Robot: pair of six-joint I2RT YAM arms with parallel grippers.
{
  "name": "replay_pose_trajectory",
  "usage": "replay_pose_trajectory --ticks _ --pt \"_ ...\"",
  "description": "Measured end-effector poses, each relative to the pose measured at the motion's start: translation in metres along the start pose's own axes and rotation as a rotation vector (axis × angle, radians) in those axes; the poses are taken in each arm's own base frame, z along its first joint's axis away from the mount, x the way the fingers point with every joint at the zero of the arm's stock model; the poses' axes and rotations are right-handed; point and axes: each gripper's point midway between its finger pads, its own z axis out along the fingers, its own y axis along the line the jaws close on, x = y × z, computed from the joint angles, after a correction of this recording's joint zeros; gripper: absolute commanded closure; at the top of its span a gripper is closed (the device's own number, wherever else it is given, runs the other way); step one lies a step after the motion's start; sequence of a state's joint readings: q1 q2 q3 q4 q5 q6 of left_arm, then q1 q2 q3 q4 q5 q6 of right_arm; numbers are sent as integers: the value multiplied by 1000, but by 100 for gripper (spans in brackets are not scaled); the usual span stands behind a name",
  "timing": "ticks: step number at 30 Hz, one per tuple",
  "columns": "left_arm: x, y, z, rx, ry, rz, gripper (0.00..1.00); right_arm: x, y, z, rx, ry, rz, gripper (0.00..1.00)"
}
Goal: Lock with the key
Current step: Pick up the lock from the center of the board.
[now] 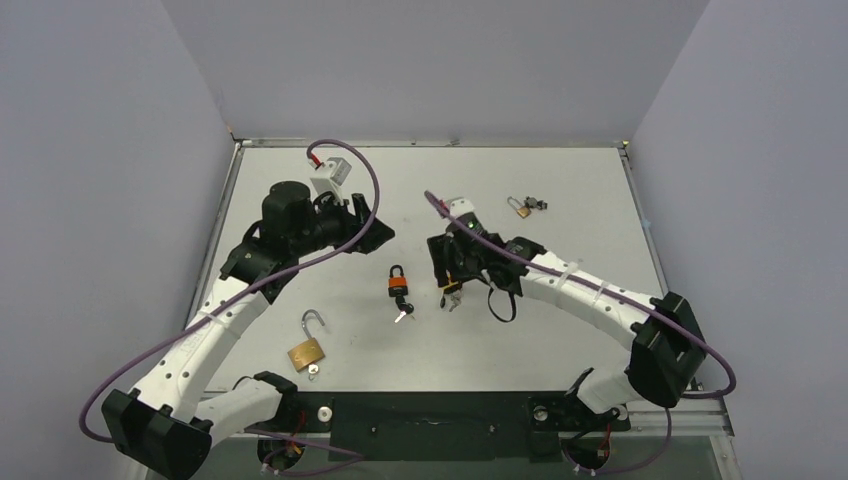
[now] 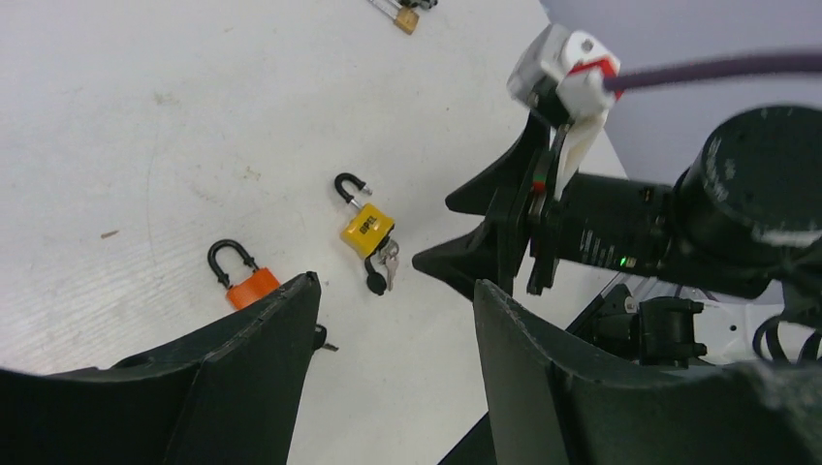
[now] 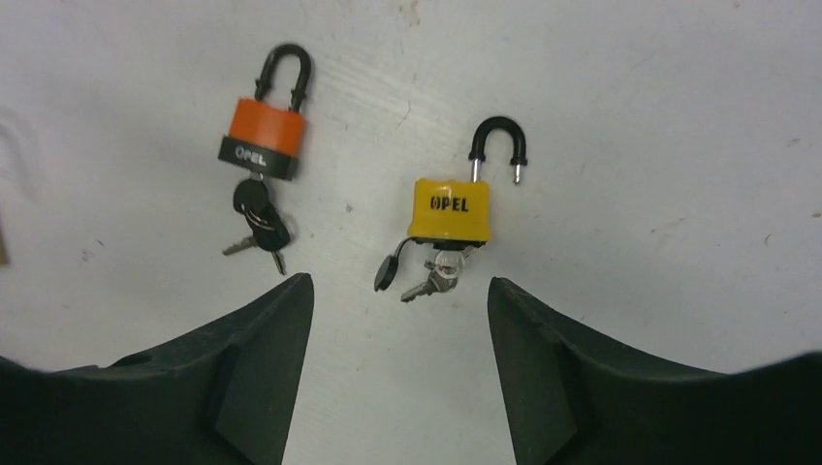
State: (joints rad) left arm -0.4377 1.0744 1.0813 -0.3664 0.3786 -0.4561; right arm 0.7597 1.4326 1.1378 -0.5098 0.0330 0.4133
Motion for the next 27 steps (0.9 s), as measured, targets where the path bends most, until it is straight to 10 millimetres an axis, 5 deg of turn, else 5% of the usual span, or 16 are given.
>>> replay_pose_trajectory --ticks 5,14,27 --pt "16 15 -5 -73 38 -21 42 51 2 28 86 85 -128 34" --pt "16 14 -25 -104 18 -1 42 71 -23 74 206 142 -205 35" --pt "21 19 -25 -123 38 1 42 74 -30 94 204 146 -182 40"
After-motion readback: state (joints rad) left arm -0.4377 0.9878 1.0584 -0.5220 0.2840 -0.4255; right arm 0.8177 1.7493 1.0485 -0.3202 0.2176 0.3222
